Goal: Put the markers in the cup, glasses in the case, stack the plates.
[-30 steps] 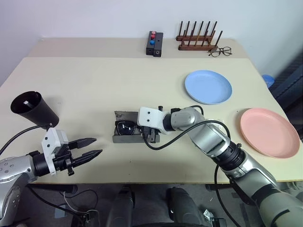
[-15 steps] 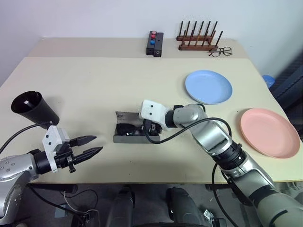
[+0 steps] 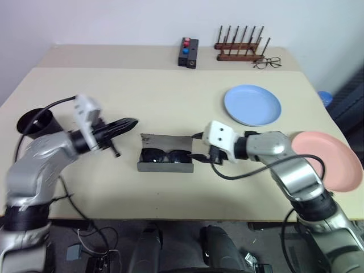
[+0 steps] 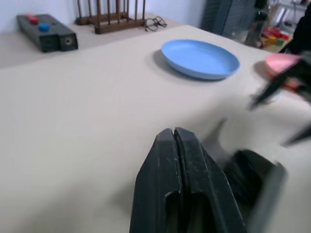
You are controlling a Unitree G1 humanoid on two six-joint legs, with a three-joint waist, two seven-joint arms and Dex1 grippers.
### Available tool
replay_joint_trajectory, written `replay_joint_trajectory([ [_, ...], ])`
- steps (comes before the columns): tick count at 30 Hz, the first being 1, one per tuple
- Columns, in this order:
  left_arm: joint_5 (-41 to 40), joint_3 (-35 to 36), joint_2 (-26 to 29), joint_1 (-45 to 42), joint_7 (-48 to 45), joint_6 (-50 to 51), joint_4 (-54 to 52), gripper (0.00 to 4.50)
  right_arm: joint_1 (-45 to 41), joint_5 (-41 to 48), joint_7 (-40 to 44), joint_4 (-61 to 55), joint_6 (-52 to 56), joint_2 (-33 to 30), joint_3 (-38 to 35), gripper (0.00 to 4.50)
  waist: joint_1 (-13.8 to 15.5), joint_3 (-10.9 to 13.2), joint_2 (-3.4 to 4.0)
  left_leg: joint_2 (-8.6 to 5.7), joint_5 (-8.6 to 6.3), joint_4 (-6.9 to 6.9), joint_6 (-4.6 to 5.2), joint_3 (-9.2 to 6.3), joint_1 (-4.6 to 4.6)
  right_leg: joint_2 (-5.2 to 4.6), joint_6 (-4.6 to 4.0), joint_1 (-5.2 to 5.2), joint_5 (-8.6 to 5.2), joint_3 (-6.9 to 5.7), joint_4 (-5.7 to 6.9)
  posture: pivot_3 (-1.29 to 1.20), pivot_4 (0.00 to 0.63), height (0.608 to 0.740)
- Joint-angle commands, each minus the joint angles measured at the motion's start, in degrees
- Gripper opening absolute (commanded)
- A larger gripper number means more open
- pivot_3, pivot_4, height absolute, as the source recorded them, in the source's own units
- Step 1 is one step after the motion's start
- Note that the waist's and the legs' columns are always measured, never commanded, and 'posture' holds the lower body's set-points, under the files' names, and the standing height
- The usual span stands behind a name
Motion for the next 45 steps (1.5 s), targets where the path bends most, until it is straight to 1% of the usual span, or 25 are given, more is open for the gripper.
replay_joint_trajectory([
  [1, 5.8, -7.6, -0.9, -7.2, -3.1, -0.9, 6.5, 0.03, 2.9, 3.4, -0.1, -6.0, -0.3, -1.4, -4.7, 2.85, -0.1, 0.0, 0.00, 0.00, 0.00, 0.00, 0.00, 0.00, 0.00, 0.00, 0.01, 0.00, 0.00, 0.00, -0.01, 0.00, 0.150, 0.740],
  [5, 11.5, -15.8, -2.0, -15.2, -8.4, 0.0, 15.7, 0.03, 9.5, 8.2, 1.3, -10.8, -1.9, -3.3, -10.2, 2.85, 0.1, 0.0, 0.00, 0.00, -0.01, -0.08, 0.01, 0.00, -0.04, 0.00, 0.08, -0.02, -0.03, 0.00, -0.03, 0.00, 0.150, 0.740],
  [8, 12.1, -18.3, -3.2, -18.6, -14.1, -0.3, 20.2, 0.03, 12.5, 10.6, 1.1, -11.6, -2.1, -3.9, -12.6, 2.85, -0.2, 0.0, 0.00, 0.01, -0.01, -0.07, 0.01, 0.01, -0.03, 0.01, 0.07, -0.03, -0.03, 0.00, -0.04, 0.00, 0.150, 0.740],
  [12, 14.6, -21.4, -3.6, -19.9, -20.0, -1.9, 23.3, 0.03, 14.2, 11.5, -0.2, -11.7, -2.5, -3.6, -13.4, 2.85, -0.2, 0.0, 0.00, 0.02, -0.01, -0.06, 0.01, 0.00, -0.02, 0.02, 0.03, -0.02, -0.04, 0.00, -0.03, 0.00, 0.150, 0.740],
  [14, 15.5, -22.6, -2.8, -19.5, -23.7, -3.3, 22.8, 0.03, 14.0, 11.8, -1.2, -11.8, -2.3, -3.4, -13.4, 2.85, -0.1, 0.0, -0.01, 0.03, -0.01, -0.06, 0.01, 0.00, -0.03, 0.01, 0.02, -0.02, -0.05, 0.00, -0.03, 0.00, 0.150, 0.740],
  [17, 16.2, -23.0, -1.7, -18.3, -26.7, -4.7, 21.2, 0.03, 12.5, 12.5, -2.1, -11.8, -1.6, -3.5, -13.5, 2.85, -0.1, 0.0, 0.00, 0.03, -0.01, -0.06, 0.01, 0.00, -0.03, 0.01, 0.01, -0.02, -0.05, 0.00, -0.03, 0.00, 0.150, 0.740],
  [25, 15.9, -22.5, 2.0, -11.1, -30.4, -4.1, 12.6, 0.03, 9.8, 13.8, -1.8, -10.3, -1.9, -4.6, -12.9, 2.85, 0.0, 0.0, 0.03, 0.05, -0.01, -0.07, 0.01, 0.00, 0.02, 0.01, -0.02, 0.03, -0.07, 0.00, -0.02, 0.00, 0.150, 0.740],
  [30, 15.3, -22.2, 3.4, -5.8, -30.0, -1.6, 6.5, 0.03, 8.7, 13.6, -1.3, -9.2, -2.5, -4.6, -11.8, 2.85, -0.1, 0.0, 0.02, 0.08, -0.01, -0.01, 0.01, 0.00, 0.01, 0.03, -0.18, 0.03, -0.11, 0.00, -0.01, 0.00, 0.150, 0.740],
  [35, 15.3, -21.9, 4.1, -2.5, -28.7, -0.6, 3.4, 0.03, 7.9, 13.6, -1.0, -8.9, -2.8, -4.5, -10.9, 2.85, 0.0, 0.0, 0.04, 0.08, -0.01, 0.00, 0.01, 0.00, 0.02, 0.02, -0.17, 0.05, -0.11, 0.00, -0.02, 0.00, 0.150, 0.740],
  [37, 14.4, -20.2, 3.3, -2.1, -27.6, -0.5, 2.8, 0.03, 7.6, 13.0, -1.3, -8.3, -3.0, -4.5, -10.6, 2.85, 0.0, 0.0, 0.04, 0.08, -0.01, 0.00, 0.01, 0.00, 0.02, 0.03, -0.18, 0.05, -0.11, 0.00, -0.02, 0.00, 0.150, 0.740],
  [41, 9.6, -14.2, 0.4, -2.2, -24.0, 0.3, 0.3, 0.03, 6.3, 9.5, -3.5, -5.2, -1.3, -5.8, -9.6, 2.85, 0.1, 0.0, 0.03, 0.07, -0.01, 0.04, 0.01, 0.01, 0.01, 0.02, -0.19, 0.06, -0.12, 0.00, -0.02, 0.00, 0.150, 0.740],
  [43, 5.6, -9.5, -1.0, -1.2, -20.9, 2.4, -3.1, 0.03, 5.3, 6.9, -5.6, -2.0, -1.4, -6.4, -9.6, 2.85, 0.1, 0.0, 0.02, 0.07, -0.01, 0.06, 0.01, 0.00, -0.02, 0.02, -0.19, 0.05, -0.11, 0.00, -0.03, 0.00, 0.150, 0.740],
  [45, 3.0, -6.7, -0.8, 0.9, -19.6, 3.8, -6.8, 0.03, 4.1, 3.9, -8.0, 1.3, -1.9, -6.7, -9.6, 2.85, 0.0, 0.0, 0.01, 0.08, -0.01, 0.06, 0.01, 0.00, -0.03, 0.02, -0.18, 0.03, -0.11, 0.00, -0.03, 0.00, 0.150, 0.740],
])
